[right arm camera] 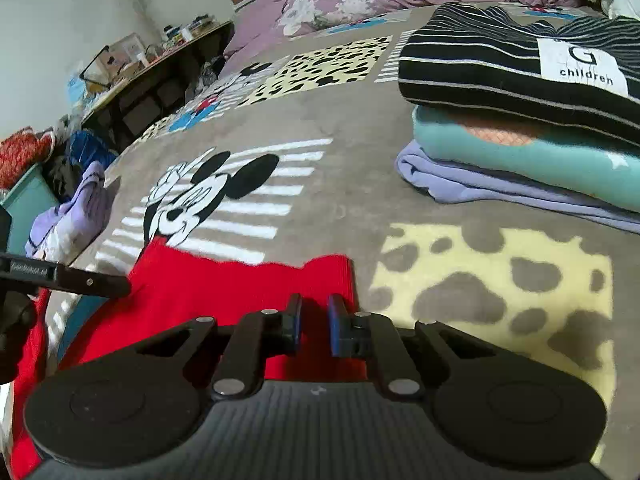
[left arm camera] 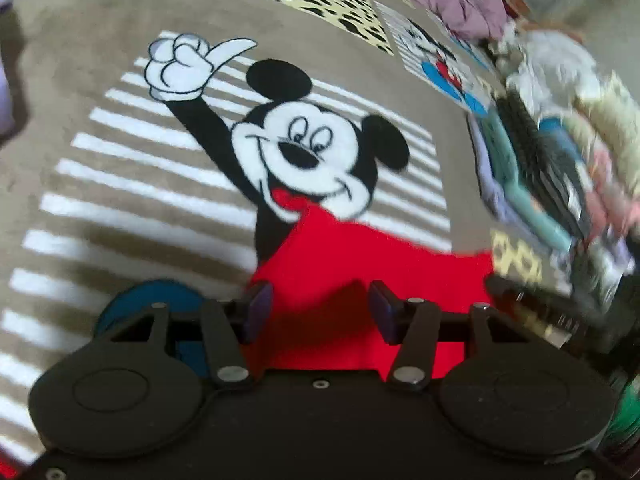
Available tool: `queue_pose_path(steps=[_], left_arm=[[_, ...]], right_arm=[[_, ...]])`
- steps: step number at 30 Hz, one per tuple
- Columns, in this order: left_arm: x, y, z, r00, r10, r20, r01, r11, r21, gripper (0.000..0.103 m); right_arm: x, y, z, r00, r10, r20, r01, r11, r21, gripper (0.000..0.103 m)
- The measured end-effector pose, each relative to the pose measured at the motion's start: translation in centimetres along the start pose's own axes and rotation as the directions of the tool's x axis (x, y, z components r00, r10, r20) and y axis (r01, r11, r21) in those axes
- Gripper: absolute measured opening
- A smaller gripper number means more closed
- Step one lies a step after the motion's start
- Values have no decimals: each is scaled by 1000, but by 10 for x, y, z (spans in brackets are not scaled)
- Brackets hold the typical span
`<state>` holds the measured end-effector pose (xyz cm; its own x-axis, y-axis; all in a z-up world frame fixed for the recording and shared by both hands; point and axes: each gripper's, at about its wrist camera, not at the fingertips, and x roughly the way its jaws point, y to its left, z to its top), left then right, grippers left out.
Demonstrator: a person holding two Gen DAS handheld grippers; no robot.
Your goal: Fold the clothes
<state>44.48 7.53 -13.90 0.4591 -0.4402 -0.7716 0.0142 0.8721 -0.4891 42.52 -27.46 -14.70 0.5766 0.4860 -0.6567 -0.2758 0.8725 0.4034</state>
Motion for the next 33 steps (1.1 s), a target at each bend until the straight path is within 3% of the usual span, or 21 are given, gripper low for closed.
queue_pose_path(steps=[6,8,11,13,15,17,20,21,22,29,33], left_arm=[[-7,-15,2,996,-75,51,73,997,40,53],[7,-11,4,997,-46,56,45,999,21,53],[15,10,9,994,-68,81,77,992,-104,41],[7,14,12,988,-105,116,122,982,-146,44],[10,11,13,989,-99,113,111,988,-111,50],[13,11,13,991,-87,105,97,991,-93,50],[-11,14,11,988,-68,136,79,993,-83,52],[-23,15,9,986,-48,158,59,996,-68,52],[-35,21,4,984,-51,170,64,995,-72,52],[-104,53,-55,970,-23,240,53,991,-120,55],[-129,37,-113,962,45,270,-32,998,-51,55]], right_arm=[[1,-9,1,999,37,39,-39,997,59,12],[4,-8,1,998,32,46,-35,998,55,12],[8,-12,0,998,27,58,-31,996,79,3],[8,-19,-2,997,35,72,-44,992,122,0],[6,-20,-4,995,38,88,-49,991,124,0],[9,-19,-5,997,21,78,-29,994,107,0],[4,-22,-1,996,21,92,-37,984,177,1],[-2,-21,0,994,19,107,-39,982,186,8],[-10,-20,-2,992,22,122,-44,982,184,15],[-71,7,-30,984,27,175,-45,994,99,17],[-103,36,-67,979,42,199,-51,998,45,20]])
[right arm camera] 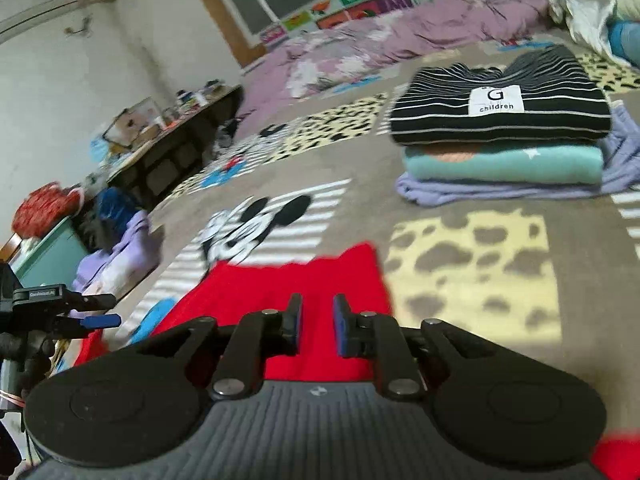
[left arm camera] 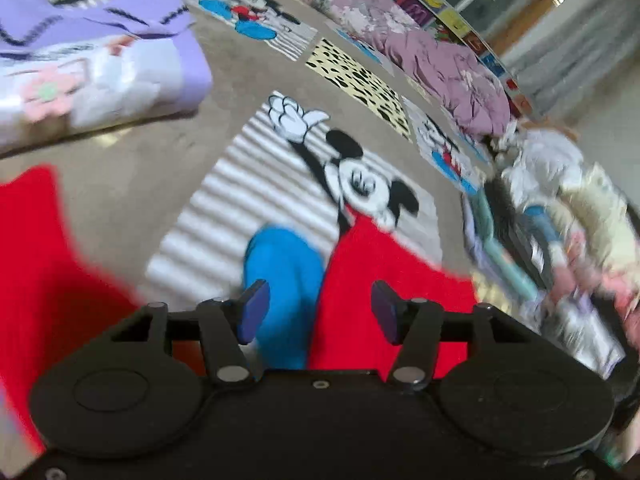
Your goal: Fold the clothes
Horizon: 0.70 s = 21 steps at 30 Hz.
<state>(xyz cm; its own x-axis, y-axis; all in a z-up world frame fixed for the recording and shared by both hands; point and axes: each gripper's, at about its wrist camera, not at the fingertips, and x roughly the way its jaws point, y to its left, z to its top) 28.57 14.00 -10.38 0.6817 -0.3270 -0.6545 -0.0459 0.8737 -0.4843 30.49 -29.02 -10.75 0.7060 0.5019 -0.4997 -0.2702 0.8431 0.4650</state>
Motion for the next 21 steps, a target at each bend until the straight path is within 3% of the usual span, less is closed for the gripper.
queue_pose_path(steps=[5,11,15,18,20,21], left_arm=[[-38,-37,-77,992,113,64,-124,972,198,55],[-53,-70,-151,951,248,182,-304,849,431,55],[-56,-76,-183,945,252,208,-322,825,464,56],[-51,-72,-207,942,268,204,-335,799,499,64],[-52,-71,-219,935,269,231,-353,778,519,65],[-57,-74,-221,930,266,252,-362,770,524,65]], right_arm=[[-46,40,-54,999,5,34,-2,995,-97,21],[-82,96,-124,999,9,33,-1,971,-239,22],[-93,126,-162,999,11,42,4,939,-345,23],[-97,142,-185,999,-3,40,19,908,-418,24],[-87,144,-205,997,-66,-25,47,883,-467,27],[-88,146,-213,996,-82,-16,64,871,-487,27]])
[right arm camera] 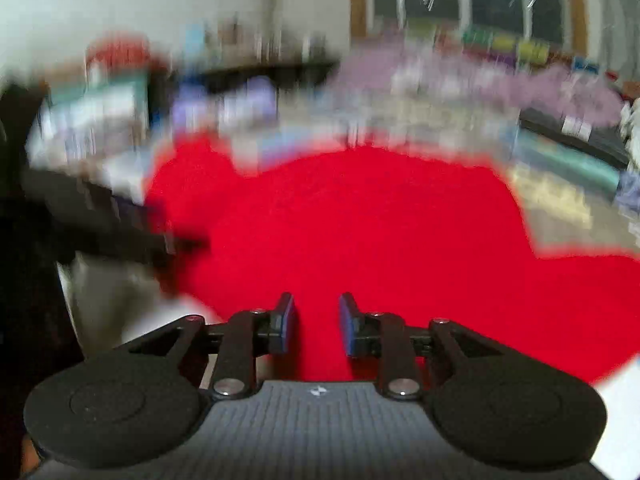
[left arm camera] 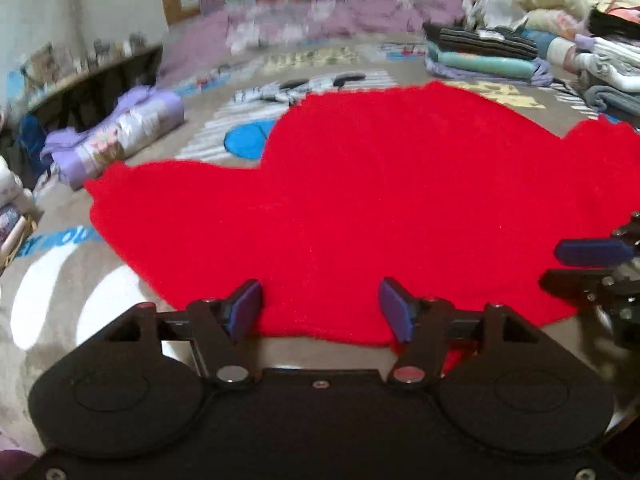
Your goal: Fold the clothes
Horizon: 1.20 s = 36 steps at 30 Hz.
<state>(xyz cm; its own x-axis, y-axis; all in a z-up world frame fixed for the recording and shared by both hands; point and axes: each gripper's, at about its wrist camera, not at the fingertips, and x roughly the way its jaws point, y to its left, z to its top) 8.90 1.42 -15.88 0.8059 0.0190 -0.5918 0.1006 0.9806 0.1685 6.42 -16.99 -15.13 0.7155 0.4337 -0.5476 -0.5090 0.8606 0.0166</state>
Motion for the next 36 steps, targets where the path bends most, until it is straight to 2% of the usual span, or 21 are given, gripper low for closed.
queue_pose_path(steps=[3,4,5,7,10,13,15,17,20,24,27,30,33,36], left_arm=[[-20,-10,-5,997,15,80,-19,998,53,66],[-14,-16,-11,1000,13,26,-15,996,93,66],[-8,-19,-16,1000,19,5,-20,994,104,66],[-10,-20,-14,1000,28,13,-30,993,112,66],[-14,-15,-12,1000,14,9,-15,995,104,66],[-22,-20,-12,999,22,29,-26,992,120,66],[-26,-24,-11,999,18,43,-23,991,128,67],[-31,-29,-10,998,4,55,-11,991,135,70],[-37,-40,-8,997,-21,71,10,988,153,72],[-39,-63,-5,995,-63,81,44,975,218,74],[-37,-86,1,991,-109,71,85,957,278,74],[-35,-114,10,984,-163,65,133,934,333,74],[-34,-146,21,975,-214,68,167,895,415,74],[-32,-182,32,966,-244,86,172,855,489,74]], right_arm=[[-16,12,-3,999,-12,52,13,999,-35,26],[-16,12,-4,999,-12,46,14,999,-34,27],[-15,11,-6,1000,-10,29,11,1000,-26,27],[-14,8,-7,1000,-4,-1,4,1000,-8,27],[-27,5,-5,1000,19,2,-19,999,33,30],[-45,-11,-13,999,20,43,-26,986,164,29],[-57,-29,-17,997,-17,76,-5,960,281,29],[-66,-51,-22,992,-73,104,26,918,396,30],[-77,-83,-39,983,-147,110,60,825,561,31],[-85,-130,-69,974,-188,124,29,651,759,35],[-89,-161,-88,967,-200,159,-31,528,849,35],[-93,-179,-97,957,-211,198,-76,478,875,36],[-97,-194,-102,945,-222,238,-120,442,889,40],[-106,-213,-107,926,-260,273,-150,411,899,46]])
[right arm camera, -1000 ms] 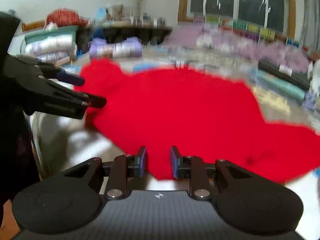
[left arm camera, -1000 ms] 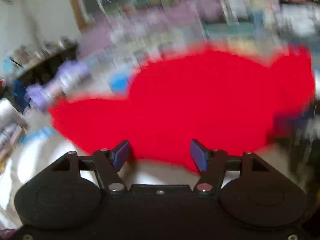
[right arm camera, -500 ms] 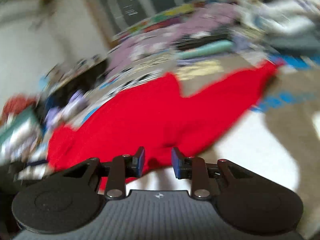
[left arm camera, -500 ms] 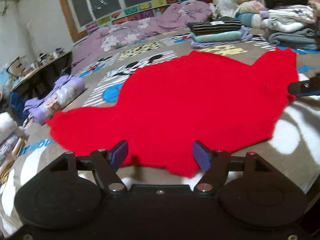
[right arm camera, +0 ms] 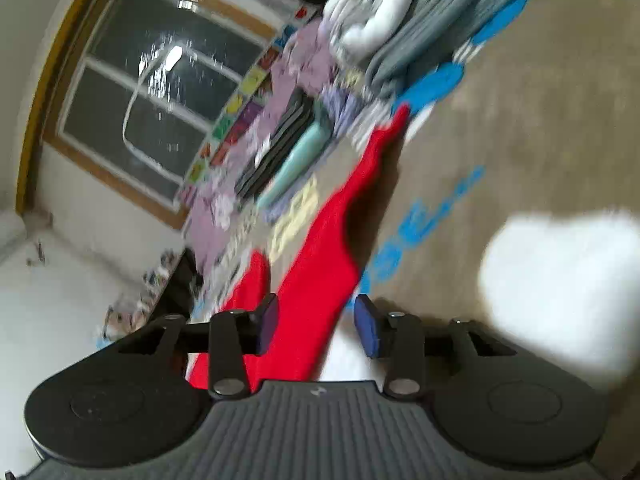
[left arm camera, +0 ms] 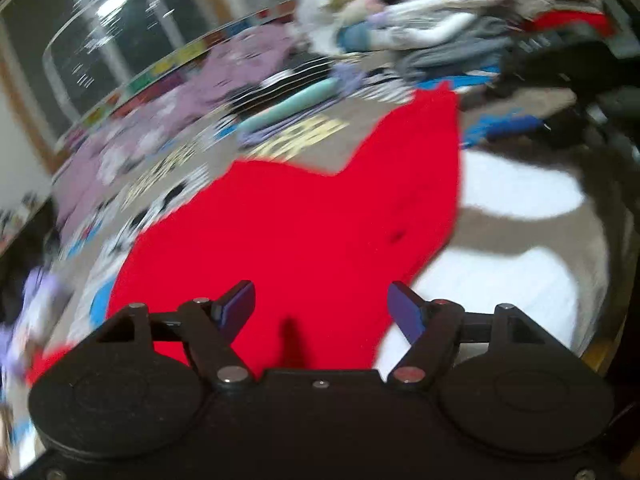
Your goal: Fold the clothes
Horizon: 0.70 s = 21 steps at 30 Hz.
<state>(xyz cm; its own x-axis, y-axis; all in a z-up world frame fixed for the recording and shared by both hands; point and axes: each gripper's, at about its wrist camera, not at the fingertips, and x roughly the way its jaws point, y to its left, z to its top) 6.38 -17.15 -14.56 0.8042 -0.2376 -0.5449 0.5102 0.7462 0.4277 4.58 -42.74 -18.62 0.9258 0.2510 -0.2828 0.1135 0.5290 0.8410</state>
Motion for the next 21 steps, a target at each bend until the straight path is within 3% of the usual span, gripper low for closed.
queue_pose_path(steps=[7,10,14,19,21], left_arm=[[45,-50,51,998,-55,12,54,995,82,71],[62,-66,69,996,-83,9,82,993,85,59],[73,-67,97,989,-145,34,145,989,-5,50],[87,-66,126,982,-182,55,185,980,-65,50],[84,-52,131,979,-192,64,199,970,-139,50]], right_arm=[[-11,-39,37,993,22,119,-44,983,181,49],[-14,-48,45,988,10,154,-43,977,210,51],[-13,-60,50,985,1,172,-43,970,239,49],[-10,-70,58,983,7,186,-57,962,266,49],[-5,-70,61,984,24,177,-70,964,258,50]])
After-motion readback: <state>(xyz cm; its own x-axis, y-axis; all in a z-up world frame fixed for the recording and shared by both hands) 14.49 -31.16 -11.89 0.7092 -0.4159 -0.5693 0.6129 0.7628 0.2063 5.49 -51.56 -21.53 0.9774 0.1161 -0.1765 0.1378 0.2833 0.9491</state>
